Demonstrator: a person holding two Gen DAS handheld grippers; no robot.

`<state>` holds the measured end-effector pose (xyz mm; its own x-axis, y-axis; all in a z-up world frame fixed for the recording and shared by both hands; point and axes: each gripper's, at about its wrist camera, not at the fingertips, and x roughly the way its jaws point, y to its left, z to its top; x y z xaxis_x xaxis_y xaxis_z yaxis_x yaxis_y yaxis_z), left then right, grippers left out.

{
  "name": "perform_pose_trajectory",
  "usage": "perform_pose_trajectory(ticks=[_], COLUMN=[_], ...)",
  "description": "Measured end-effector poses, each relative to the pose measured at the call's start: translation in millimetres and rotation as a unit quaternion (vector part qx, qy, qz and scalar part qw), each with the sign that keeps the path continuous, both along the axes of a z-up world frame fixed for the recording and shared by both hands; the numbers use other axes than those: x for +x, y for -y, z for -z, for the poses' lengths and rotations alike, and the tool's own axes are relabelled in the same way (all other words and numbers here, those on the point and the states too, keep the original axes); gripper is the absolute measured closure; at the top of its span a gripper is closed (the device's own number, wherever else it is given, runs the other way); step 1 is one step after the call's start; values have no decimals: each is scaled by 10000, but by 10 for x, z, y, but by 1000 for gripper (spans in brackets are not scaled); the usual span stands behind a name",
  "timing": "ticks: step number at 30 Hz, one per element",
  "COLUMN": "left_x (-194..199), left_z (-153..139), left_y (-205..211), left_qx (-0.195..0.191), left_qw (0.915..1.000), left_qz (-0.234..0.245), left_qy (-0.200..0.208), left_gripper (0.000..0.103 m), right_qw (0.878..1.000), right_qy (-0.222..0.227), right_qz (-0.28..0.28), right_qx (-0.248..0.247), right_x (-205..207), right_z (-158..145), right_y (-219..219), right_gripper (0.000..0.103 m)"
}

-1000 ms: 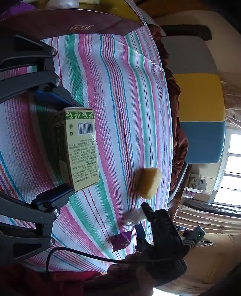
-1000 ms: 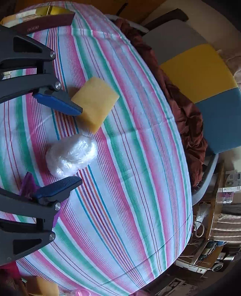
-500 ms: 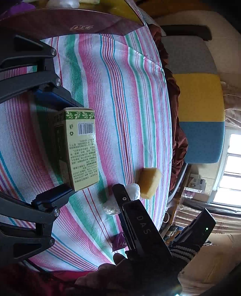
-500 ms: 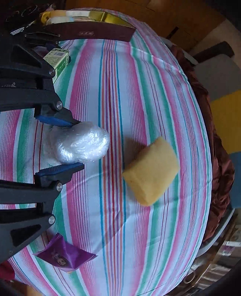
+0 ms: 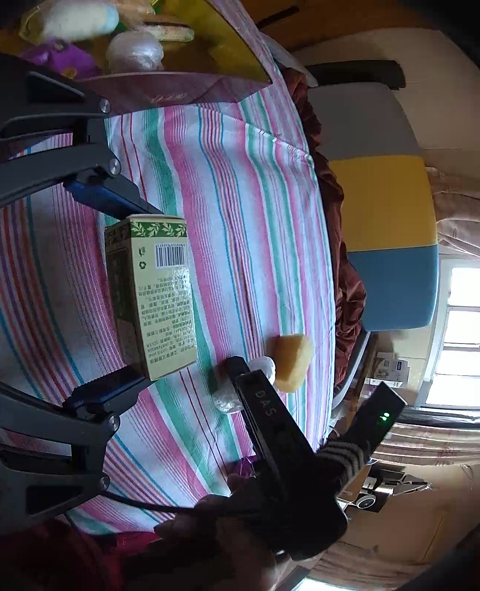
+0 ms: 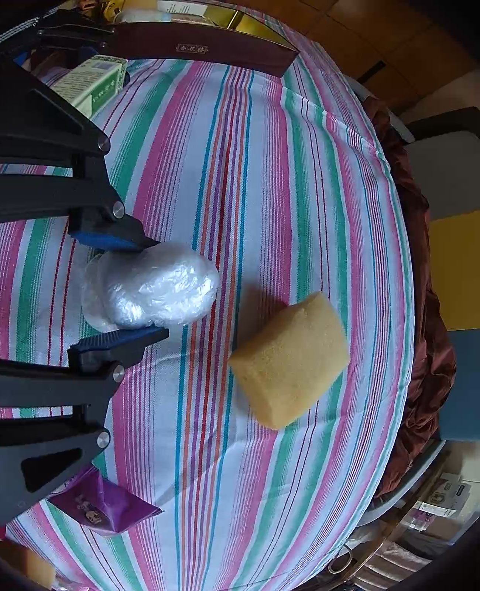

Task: Organize objects
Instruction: 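Grasp the clear plastic-wrapped bundle with the right tool while the left holds the green box, then carry the green box into the gold tray and open the left tool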

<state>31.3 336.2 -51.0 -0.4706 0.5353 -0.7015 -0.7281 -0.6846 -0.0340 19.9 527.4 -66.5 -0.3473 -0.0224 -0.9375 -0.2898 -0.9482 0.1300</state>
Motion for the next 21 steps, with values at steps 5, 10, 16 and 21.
perform_pose_trajectory(ticks=[5,10,16,21], left_x=[26,5,-135,-281], left_z=[-275,-491,-574,-566], left_y=[172,416,772,1096], left_qx=[128,219,322,407], left_qw=[9996,9984,9959,9929], left_qz=[-181,-431,-832,-1118], left_qy=[-201,-291,-157,-7], left_gripper=[28,28,28,28], right_qw=[10000,9996,9993,9988], right_qy=[-3,-28,-50,-66], right_qz=[-42,-133,-165,-201], right_qx=[75,246,327,433], right_x=[-2,-4,-48,-94], right_z=[5,6,23,49], right_y=[17,65,89,182], right_gripper=[66,66,66,66])
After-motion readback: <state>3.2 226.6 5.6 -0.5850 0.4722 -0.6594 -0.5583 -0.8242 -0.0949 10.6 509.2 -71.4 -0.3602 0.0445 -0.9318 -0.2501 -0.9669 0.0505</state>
